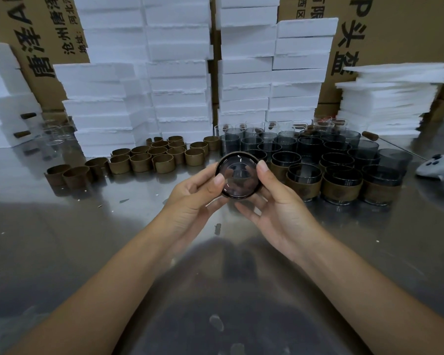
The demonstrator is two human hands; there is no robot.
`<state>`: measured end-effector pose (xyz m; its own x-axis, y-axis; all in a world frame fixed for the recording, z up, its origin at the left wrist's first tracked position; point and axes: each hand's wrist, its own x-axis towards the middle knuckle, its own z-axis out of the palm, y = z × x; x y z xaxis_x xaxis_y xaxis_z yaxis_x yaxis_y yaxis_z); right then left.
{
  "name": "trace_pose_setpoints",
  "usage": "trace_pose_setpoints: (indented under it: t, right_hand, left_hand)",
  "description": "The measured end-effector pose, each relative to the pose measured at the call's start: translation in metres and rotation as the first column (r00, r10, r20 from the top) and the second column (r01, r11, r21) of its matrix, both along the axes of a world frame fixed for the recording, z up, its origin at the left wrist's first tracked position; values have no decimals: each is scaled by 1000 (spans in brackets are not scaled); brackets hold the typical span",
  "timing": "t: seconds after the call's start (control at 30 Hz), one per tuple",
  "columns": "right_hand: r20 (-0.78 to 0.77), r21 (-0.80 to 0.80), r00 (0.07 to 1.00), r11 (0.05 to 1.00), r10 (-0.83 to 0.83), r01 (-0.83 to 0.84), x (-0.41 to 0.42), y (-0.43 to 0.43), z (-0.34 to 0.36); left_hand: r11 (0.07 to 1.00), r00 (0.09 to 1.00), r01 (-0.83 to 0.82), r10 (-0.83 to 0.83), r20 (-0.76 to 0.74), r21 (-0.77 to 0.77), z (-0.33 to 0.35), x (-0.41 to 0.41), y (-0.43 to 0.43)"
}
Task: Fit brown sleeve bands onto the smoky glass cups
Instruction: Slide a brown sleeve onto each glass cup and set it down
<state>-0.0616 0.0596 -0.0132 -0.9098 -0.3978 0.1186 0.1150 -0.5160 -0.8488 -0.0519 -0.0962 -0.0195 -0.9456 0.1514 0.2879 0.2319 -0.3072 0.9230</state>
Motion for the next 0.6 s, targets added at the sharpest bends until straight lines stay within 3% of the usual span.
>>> trace_pose_setpoints:
  t: [0.3,0.6]
  right_hand:
    - [175,-50,984,998,-29,39,0,0,5]
    - [267,-146,964,989,8,32,4,-3,10]
  left_hand:
    - [998,998,-66,66,19,-8,-2,-1,1]
    - [986,987,-149,144,-71,-71,-4,-6,-3]
